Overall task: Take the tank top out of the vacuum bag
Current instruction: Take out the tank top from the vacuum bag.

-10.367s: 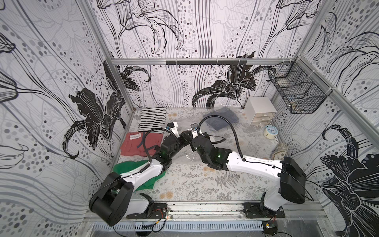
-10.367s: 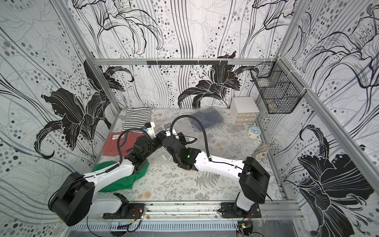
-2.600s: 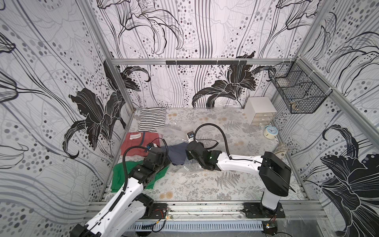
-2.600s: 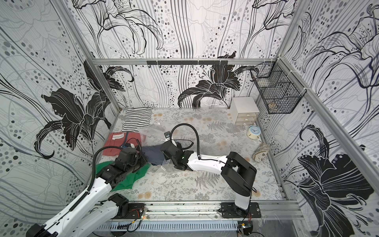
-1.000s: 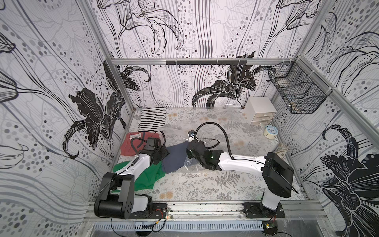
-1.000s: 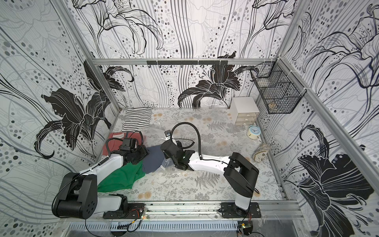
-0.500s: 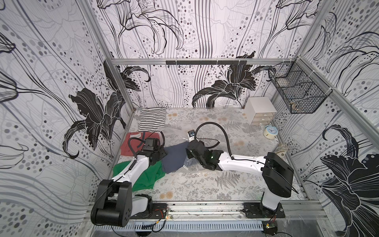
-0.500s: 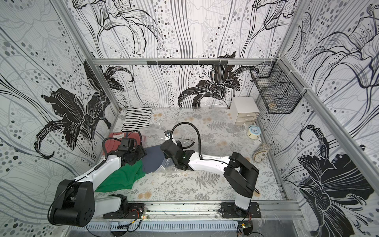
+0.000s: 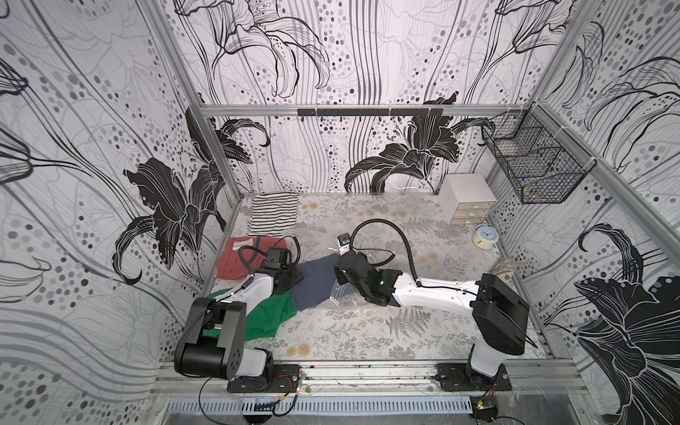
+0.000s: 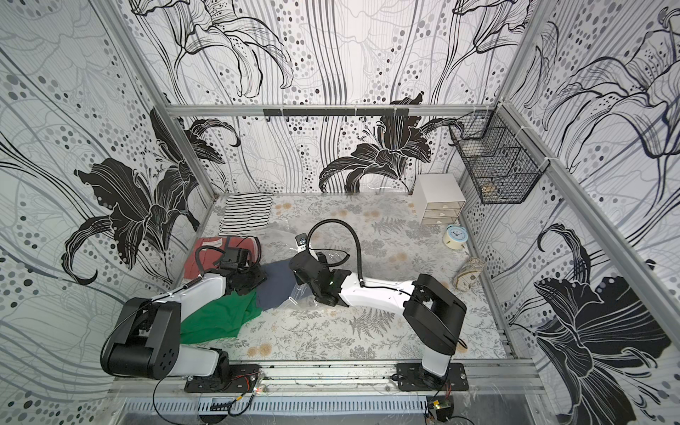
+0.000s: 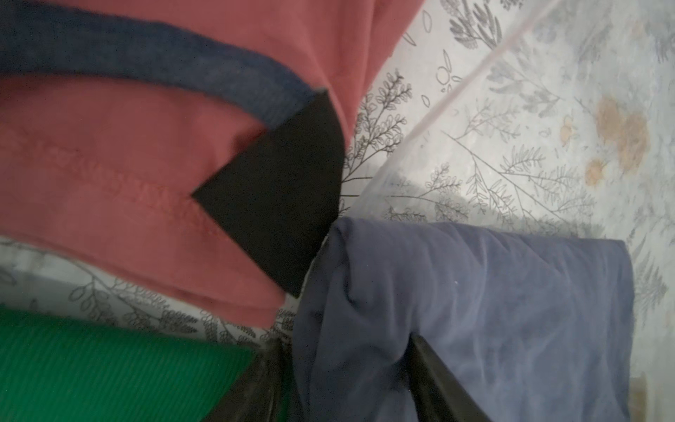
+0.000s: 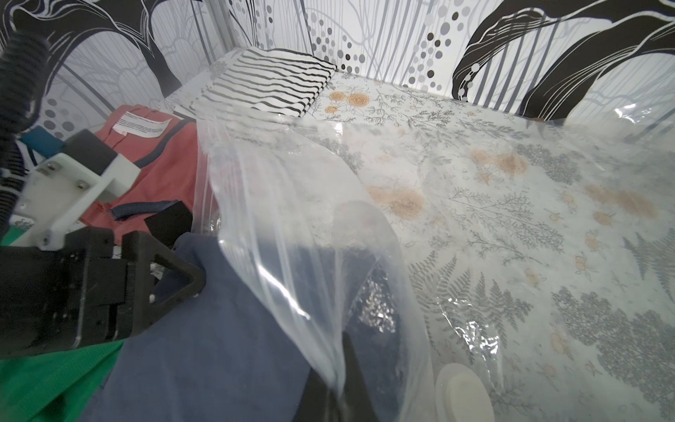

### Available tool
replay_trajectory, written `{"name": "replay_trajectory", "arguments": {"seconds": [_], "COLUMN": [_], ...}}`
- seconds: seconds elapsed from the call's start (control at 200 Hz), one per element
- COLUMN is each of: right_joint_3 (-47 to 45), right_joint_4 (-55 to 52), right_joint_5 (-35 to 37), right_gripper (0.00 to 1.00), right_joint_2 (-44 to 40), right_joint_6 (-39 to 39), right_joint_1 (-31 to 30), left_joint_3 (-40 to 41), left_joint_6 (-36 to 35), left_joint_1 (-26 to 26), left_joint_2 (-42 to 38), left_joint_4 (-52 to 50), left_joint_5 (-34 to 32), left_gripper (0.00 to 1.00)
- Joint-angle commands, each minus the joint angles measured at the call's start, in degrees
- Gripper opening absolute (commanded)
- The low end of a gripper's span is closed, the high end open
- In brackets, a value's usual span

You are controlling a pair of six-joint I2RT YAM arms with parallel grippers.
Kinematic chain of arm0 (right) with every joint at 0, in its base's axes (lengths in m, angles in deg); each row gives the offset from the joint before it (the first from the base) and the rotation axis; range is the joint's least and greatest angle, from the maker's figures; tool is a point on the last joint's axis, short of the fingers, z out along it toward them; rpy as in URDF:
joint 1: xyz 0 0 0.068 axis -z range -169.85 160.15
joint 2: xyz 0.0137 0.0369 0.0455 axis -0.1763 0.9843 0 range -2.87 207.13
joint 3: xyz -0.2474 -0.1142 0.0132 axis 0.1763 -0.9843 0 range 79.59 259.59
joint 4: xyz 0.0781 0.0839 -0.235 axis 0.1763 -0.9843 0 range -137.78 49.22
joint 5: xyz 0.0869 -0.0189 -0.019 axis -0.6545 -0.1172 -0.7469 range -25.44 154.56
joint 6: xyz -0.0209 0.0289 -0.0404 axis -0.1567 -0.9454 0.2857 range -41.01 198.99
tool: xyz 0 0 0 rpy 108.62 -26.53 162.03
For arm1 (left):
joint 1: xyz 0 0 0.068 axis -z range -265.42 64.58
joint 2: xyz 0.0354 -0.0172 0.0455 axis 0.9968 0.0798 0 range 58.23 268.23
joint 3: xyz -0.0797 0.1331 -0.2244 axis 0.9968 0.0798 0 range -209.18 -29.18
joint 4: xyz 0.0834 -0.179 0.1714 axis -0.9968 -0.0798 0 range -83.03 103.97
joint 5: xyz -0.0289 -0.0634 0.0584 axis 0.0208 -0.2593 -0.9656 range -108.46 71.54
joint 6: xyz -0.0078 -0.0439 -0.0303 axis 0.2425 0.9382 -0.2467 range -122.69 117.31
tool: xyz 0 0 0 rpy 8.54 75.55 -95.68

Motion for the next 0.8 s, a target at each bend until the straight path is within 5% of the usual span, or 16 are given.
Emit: {"name": "replay_trajectory", "arguments": {"seconds": [0.0, 0.401, 0.796], "right_joint_3": [-0.2, -0.4, -1.0], "right_joint_4": [0.8, 0.9, 1.1], "right_joint_5": [0.8, 0.9, -0.3], "right_gripper": [0.00, 0.00, 0.00], "right_joint_2": [-2.0, -2.1, -1.9], "right_joint_6": [0.9, 0.7, 1.8], "right_joint_1": [0.4, 0.3, 0.4], "left_joint_3": [0.9, 0.0, 0.0], "left_joint_6": [0.4, 0.2, 0.5], "left_joint_1": [0.5, 0.6, 0.5], "left_joint_2": [0.3, -4.7, -5.9], "left_joint_4": [4.6, 1.4, 0.9], "left_joint_5": [1.5, -0.2, -1.2], "left_gripper": [0.44, 0.03, 0.00]}}
